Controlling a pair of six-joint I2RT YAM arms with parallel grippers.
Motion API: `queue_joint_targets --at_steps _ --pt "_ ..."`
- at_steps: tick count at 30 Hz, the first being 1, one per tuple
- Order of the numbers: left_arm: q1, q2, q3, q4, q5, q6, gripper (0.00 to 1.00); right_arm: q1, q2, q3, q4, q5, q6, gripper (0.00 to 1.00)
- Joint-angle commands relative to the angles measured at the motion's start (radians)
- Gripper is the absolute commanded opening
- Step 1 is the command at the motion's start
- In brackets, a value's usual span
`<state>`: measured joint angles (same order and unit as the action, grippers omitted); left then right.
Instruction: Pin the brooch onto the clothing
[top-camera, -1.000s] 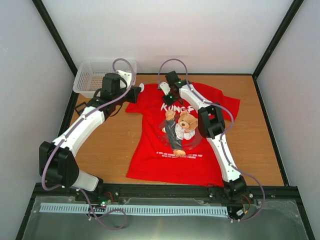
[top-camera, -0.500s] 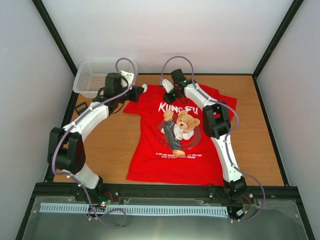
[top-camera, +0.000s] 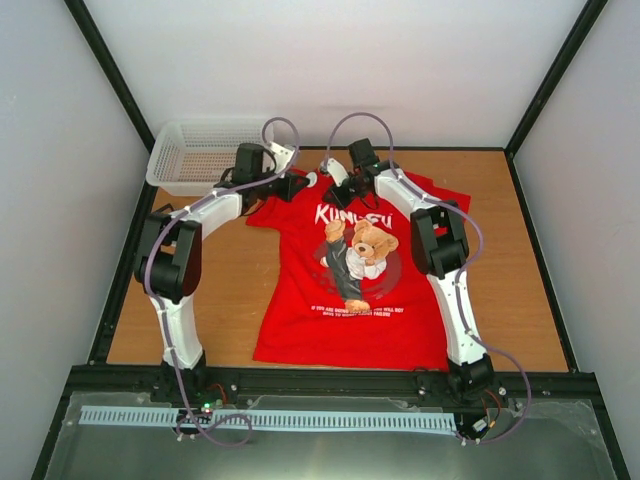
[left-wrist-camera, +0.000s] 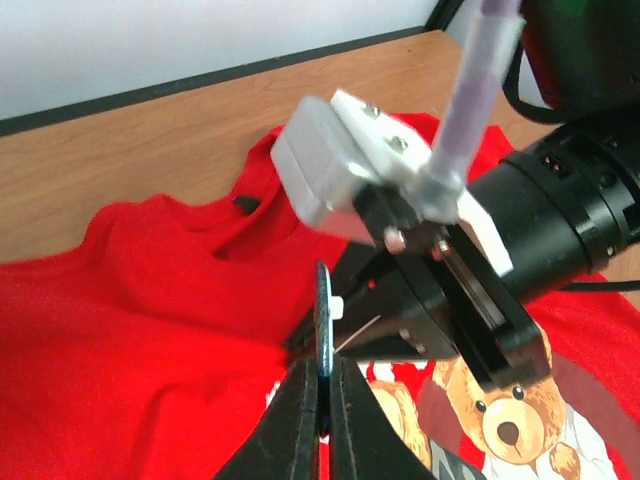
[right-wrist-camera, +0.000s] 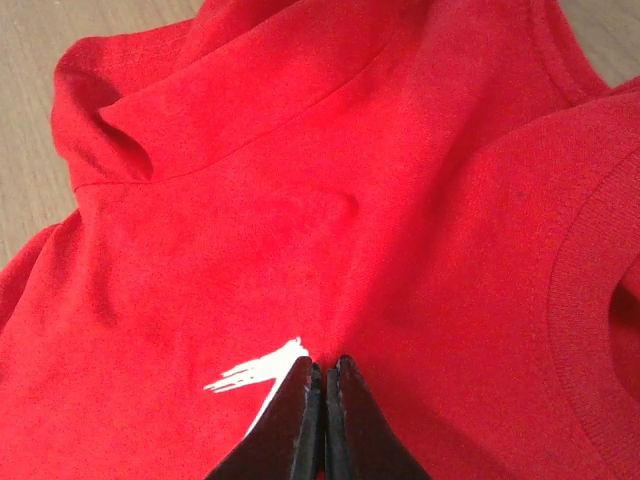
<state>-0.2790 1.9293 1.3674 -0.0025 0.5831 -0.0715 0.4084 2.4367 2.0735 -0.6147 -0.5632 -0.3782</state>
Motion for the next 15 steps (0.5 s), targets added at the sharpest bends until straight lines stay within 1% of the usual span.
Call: queue_joint_targets --at_steps 1,5,8,12,13,15 --pt "0.027 0.09 0.143 -0.02 0.153 0.094 0.01 0.0 -0.071 -0.039 0.054 -0.052 -0.039 0.03" --pt "0.046 0.166 0.215 -0.052 0.243 0.115 0.01 -0.009 -0.077 -0.054 0.08 -0.062 -0.035 0.03" --pt "0.048 0.216 0.255 -0.077 0.274 0.142 0.01 -0.018 -0.081 -0.055 0.091 -0.084 -0.044 0.03" --pt "0.065 0.256 0.272 -0.06 0.337 0.17 0.01 -0.031 -0.077 -0.056 0.098 -0.117 -0.048 0.02" --pt "0.067 0.268 0.286 -0.075 0.334 0.195 0.01 -0.032 -0.077 -0.057 0.096 -0.126 -0.053 0.03" --pt "0.067 0.284 0.311 -0.102 0.275 0.233 0.01 -0.033 -0.082 -0.064 0.094 -0.143 -0.065 0.03"
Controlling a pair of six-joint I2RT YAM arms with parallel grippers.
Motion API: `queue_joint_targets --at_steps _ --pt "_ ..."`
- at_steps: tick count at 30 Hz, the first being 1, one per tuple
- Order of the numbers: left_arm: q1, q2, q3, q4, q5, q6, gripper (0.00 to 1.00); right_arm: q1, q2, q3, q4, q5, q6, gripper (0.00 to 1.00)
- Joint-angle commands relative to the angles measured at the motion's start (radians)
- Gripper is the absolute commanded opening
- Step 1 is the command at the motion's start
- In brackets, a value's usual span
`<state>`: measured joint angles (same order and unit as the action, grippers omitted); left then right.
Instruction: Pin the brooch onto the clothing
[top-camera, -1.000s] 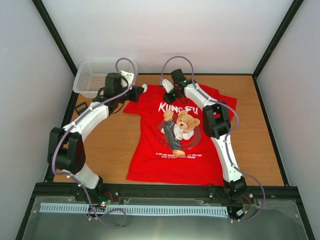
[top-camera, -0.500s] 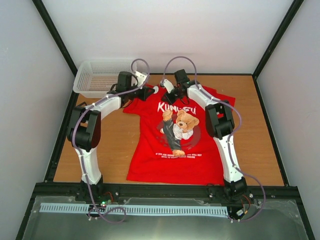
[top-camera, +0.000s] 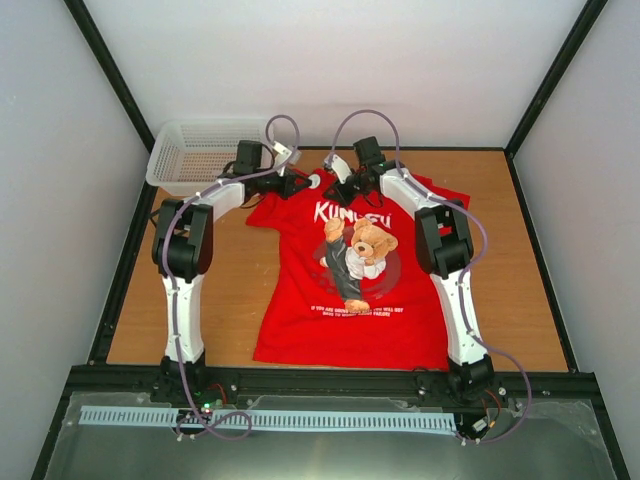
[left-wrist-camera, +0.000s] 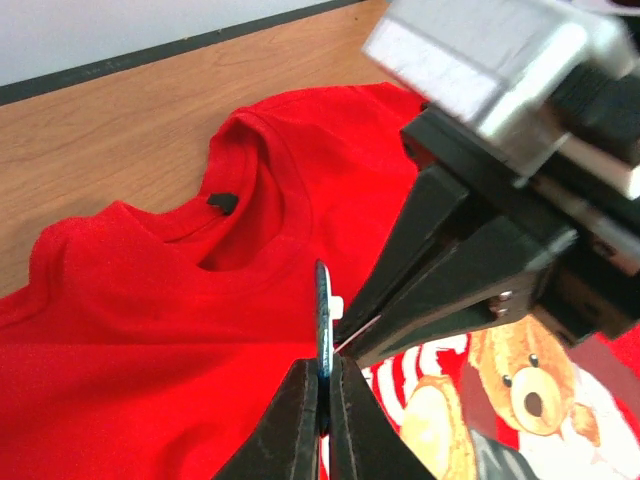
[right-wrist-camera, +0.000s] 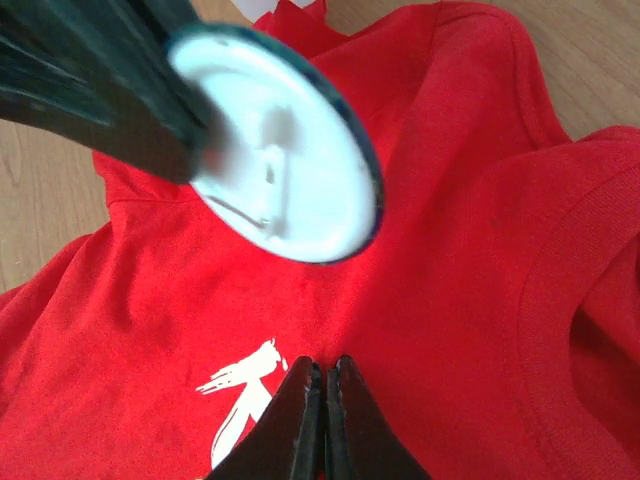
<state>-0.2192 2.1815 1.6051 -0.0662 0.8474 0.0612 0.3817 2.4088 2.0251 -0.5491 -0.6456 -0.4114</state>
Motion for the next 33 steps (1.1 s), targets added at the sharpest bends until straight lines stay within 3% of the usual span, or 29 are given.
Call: queue_joint_targets --at_steps 1,4,18,33 --pt "0.008 0.031 0.063 -0.02 -0.01 0.118 0.01 -0.007 -0.057 -0.02 0.03 -0.071 -0.036 0.03" --pt "0.008 0.015 0.003 0.073 -0.057 0.154 0.01 -0.006 -0.063 -0.037 0.035 -0.101 -0.051 0.03" --pt "-0.001 0.063 0.039 0.084 -0.128 0.291 0.01 -0.006 -0.058 -0.026 0.036 -0.117 -0.064 0.02" --pt "-0.035 0.018 -0.057 0.145 -0.164 0.409 0.01 -0.018 -0.033 0.021 0.036 -0.104 -0.035 0.03"
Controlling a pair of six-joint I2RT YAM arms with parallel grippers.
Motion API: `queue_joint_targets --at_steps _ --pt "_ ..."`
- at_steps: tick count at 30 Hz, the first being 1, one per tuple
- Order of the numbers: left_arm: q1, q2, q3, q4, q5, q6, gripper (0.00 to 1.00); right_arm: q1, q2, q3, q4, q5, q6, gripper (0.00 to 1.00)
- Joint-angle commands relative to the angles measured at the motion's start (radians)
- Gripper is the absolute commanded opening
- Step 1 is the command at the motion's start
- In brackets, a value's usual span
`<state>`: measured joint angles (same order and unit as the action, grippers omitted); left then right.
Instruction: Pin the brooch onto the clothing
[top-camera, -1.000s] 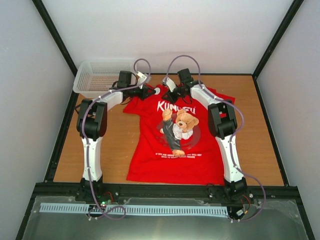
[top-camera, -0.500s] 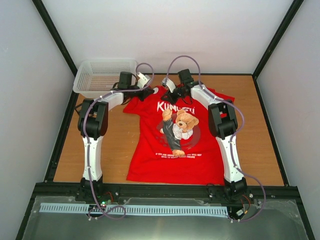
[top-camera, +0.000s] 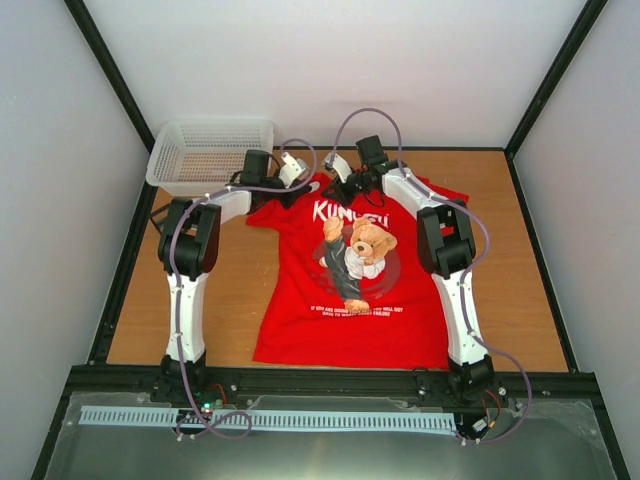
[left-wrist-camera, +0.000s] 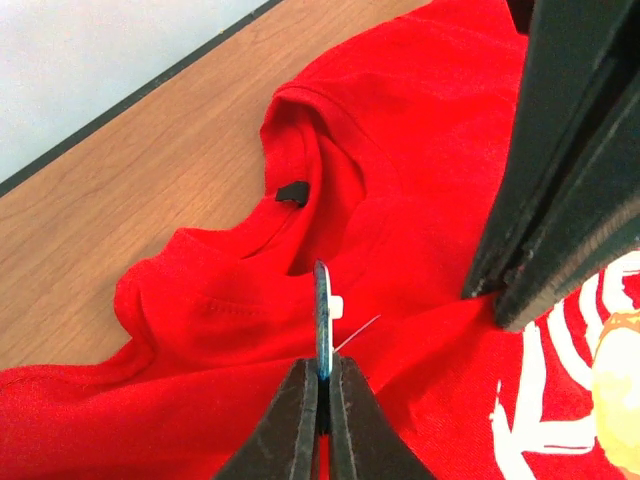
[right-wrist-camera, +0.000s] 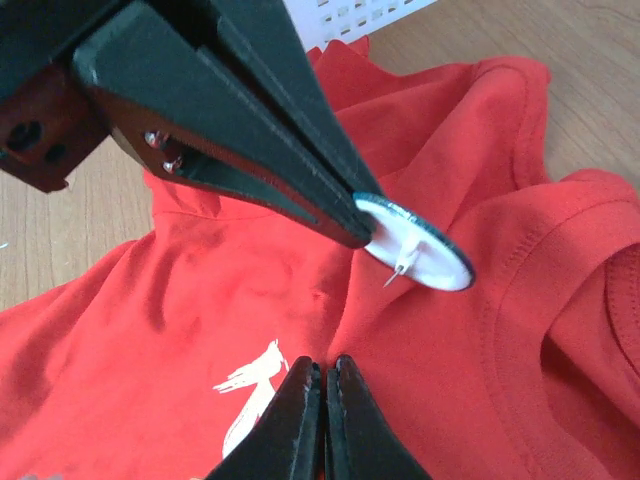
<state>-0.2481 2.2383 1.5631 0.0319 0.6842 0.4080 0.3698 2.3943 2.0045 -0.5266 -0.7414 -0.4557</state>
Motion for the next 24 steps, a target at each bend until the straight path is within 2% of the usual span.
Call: queue_joint_targets --at_steps 1,17,24 --pt "-0.008 -0.045 -0.024 0.05 0.01 0.072 0.01 -0.006 -0.017 0.047 0.012 -0.01 0.009 0.03" --pt "-0.023 -0.096 -0.073 0.068 0.082 0.081 0.01 -0.008 0.004 0.068 0.018 -0.008 0.031 0.03" --pt "-0.025 -0.055 -0.01 0.055 0.011 0.03 0.01 -0.008 -0.001 0.069 -0.002 -0.025 0.018 0.03"
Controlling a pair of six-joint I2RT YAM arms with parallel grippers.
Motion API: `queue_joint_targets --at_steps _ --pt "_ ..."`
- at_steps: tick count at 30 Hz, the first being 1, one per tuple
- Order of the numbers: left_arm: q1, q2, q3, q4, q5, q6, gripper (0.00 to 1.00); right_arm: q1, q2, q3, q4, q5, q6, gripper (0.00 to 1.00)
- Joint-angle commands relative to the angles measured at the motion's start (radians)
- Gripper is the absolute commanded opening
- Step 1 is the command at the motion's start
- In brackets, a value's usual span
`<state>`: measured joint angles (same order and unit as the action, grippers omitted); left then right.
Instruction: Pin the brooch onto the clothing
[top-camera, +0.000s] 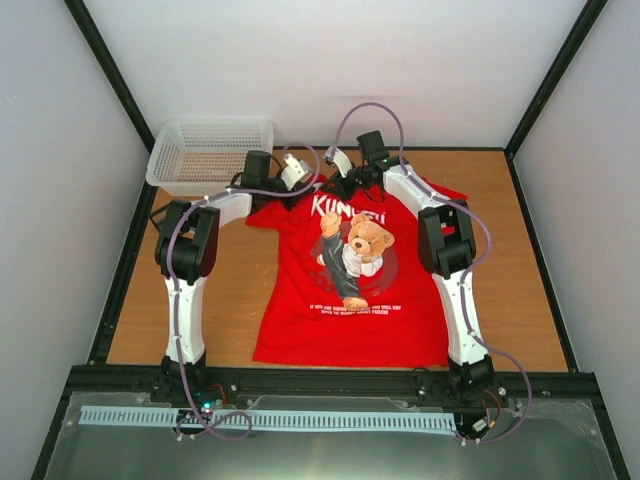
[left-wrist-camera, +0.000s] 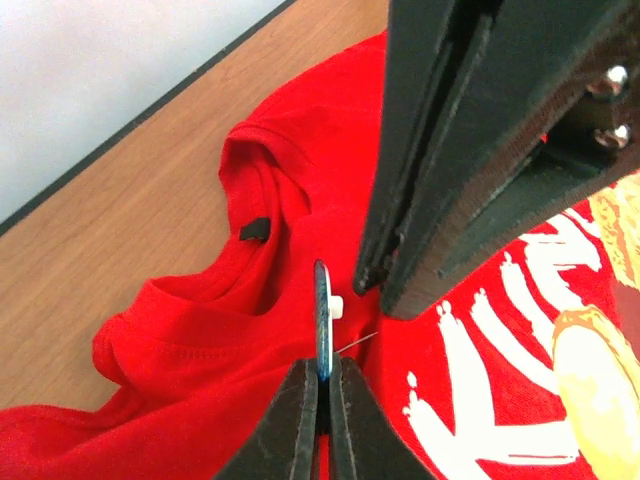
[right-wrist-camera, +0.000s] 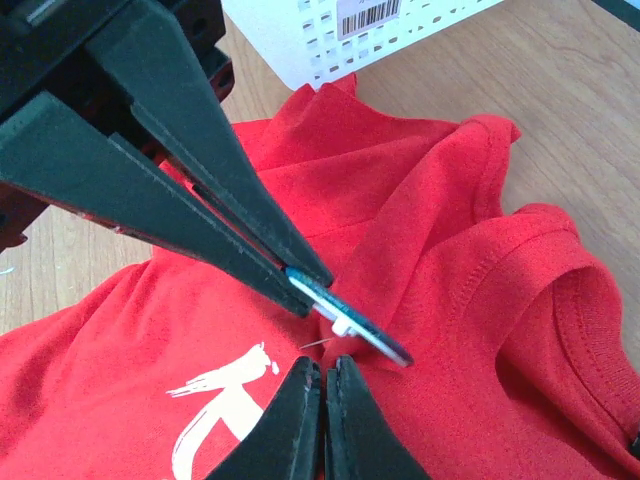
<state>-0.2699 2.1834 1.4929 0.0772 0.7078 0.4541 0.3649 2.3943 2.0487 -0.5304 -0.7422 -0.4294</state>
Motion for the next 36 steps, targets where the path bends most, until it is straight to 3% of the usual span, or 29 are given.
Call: queue_joint_targets --at_steps 1,22,36 --pt "-0.004 -0.001 0.064 0.011 -0.021 -0.016 0.01 -0.003 -0.003 0.015 0.001 -0.025 -0.011 0.03" --pt "-0.02 0.037 0.098 -0.009 -0.053 0.037 0.01 -0.004 -0.03 -0.004 0.019 -0.032 -0.019 0.03" --pt "-0.02 -0.002 0.029 0.002 -0.029 0.088 0.01 -0.017 -0.02 0.027 0.013 -0.011 -0.007 0.03"
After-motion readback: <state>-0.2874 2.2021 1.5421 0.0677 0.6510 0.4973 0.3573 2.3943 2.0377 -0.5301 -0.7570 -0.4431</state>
